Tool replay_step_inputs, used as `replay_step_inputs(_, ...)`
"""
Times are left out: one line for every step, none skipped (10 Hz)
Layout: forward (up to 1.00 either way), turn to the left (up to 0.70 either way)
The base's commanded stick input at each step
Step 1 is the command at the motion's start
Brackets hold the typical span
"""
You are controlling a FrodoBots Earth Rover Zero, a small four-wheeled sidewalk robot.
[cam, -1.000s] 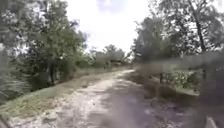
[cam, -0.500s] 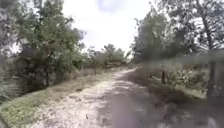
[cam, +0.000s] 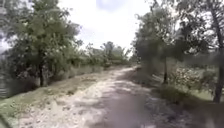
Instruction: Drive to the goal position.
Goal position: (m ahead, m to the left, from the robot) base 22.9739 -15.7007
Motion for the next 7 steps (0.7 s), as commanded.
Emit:
replay_step_inputs(0.7,0.0)
replay_step_inputs(0.7,0.0)
replay_step_inputs(0.7,0.0)
replay_step_inputs(0.7,0.0)
replay_step_inputs(0.7,0.0)
replay_step_inputs(0.7,0.0)
replay_step_inputs(0.7,0.0)
